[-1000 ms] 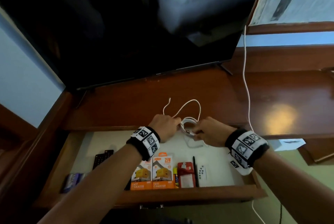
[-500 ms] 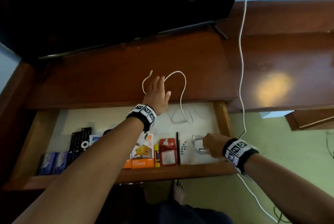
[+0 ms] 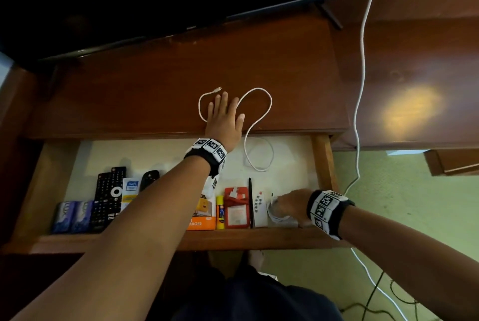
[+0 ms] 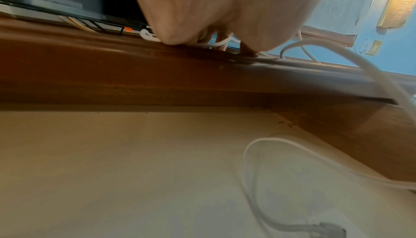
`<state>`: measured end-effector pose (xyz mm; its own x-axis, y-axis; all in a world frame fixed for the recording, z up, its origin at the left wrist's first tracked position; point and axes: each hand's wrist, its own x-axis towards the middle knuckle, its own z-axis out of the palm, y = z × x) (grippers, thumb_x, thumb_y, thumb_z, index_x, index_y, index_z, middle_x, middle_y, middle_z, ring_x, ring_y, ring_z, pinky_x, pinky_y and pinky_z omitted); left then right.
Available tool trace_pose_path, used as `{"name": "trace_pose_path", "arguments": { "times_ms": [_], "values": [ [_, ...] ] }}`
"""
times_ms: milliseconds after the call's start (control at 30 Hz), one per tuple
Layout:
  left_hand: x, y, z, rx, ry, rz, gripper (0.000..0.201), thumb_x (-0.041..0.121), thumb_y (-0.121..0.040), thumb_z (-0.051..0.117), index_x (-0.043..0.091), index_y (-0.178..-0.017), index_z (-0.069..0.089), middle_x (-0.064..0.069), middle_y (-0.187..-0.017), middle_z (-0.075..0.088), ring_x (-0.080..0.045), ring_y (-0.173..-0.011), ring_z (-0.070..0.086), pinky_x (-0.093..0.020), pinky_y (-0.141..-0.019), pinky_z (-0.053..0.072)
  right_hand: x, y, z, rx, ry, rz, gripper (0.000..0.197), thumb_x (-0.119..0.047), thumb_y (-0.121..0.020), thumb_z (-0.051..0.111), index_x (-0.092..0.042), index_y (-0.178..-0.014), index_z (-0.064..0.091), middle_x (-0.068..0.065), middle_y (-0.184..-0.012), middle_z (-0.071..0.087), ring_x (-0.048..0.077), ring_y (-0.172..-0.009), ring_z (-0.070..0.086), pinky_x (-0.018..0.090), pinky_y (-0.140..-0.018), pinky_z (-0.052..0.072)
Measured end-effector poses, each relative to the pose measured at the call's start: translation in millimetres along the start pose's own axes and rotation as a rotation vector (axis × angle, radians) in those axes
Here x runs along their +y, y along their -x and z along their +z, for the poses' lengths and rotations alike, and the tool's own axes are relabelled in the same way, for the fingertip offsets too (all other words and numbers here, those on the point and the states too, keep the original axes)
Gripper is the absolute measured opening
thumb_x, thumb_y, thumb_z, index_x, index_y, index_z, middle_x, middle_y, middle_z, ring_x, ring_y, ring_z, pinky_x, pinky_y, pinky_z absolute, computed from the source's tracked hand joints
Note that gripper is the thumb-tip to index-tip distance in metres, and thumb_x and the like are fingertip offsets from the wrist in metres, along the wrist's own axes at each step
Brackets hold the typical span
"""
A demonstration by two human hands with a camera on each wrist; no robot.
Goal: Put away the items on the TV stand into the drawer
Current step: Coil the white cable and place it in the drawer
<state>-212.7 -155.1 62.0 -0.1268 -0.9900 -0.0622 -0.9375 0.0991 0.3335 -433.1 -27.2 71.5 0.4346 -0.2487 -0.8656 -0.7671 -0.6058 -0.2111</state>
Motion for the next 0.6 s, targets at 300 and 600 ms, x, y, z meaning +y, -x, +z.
{"name": "trace_pose_path", "arguments": {
  "times_ms": [300, 600],
  "values": [
    [-1, -1, -4, -0.027, 0.093, -0.014, 0.055, 0.037, -0.110, 0.034, 0.018, -0.161, 0.025, -0.013, -0.172, 0.004, -0.028, -0.159, -0.004, -0.044, -0.128, -0.005, 10, -3, -37, 0.810, -0.459, 0.078, 0.044, -0.030, -0.095, 0.064, -0.020, -0.135, 0.051, -0.001, -0.128, 0.045, 0.025, -0.097, 0.064, 0.034, -0.081, 0.051],
    [1, 13, -67, -0.138, 0.265, -0.131, 0.069, 0.023, -0.102, 0.048, 0.019, -0.163, 0.018, -0.005, -0.172, 0.012, -0.025, -0.159, 0.000, -0.047, -0.128, 0.008, -25, -4, -77, 1.005, -0.809, 0.026, 0.025, -0.001, -0.096, 0.045, -0.017, -0.089, 0.062, -0.003, -0.087, 0.067, 0.012, -0.078, 0.063, 0.028, -0.070, 0.049]
  ]
}}
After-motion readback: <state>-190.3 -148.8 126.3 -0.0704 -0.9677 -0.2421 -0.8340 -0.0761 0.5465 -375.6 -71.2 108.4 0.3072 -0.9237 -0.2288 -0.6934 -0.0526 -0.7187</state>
